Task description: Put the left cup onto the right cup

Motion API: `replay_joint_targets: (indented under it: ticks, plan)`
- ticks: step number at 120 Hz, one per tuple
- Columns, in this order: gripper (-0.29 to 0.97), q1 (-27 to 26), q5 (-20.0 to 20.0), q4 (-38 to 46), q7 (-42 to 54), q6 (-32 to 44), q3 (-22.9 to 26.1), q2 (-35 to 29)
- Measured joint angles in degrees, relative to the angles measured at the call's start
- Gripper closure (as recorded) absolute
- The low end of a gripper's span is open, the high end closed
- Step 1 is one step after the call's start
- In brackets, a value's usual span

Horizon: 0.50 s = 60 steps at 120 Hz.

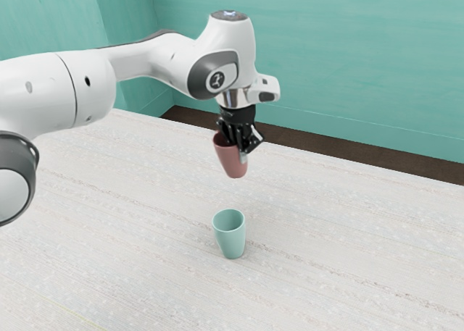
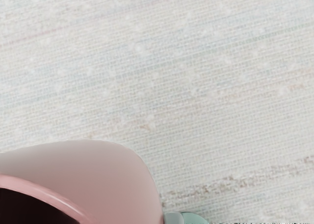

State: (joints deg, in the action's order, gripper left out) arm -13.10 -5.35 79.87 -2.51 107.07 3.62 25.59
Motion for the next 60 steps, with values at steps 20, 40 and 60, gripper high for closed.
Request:
replay_joint_targets:
  ticks: [20,40,60]
  plan:
    - [0.79,-1.08,0.0,0.21,-0.48,0.02,0.0,-0.05]
    - [0.79,-2.01,-0.02,0.15,-1.05,0.03,0.14,-0.06]
    - [0.79,-2.31,-0.02,0.27,-1.57,0.03,0.18,-0.26]
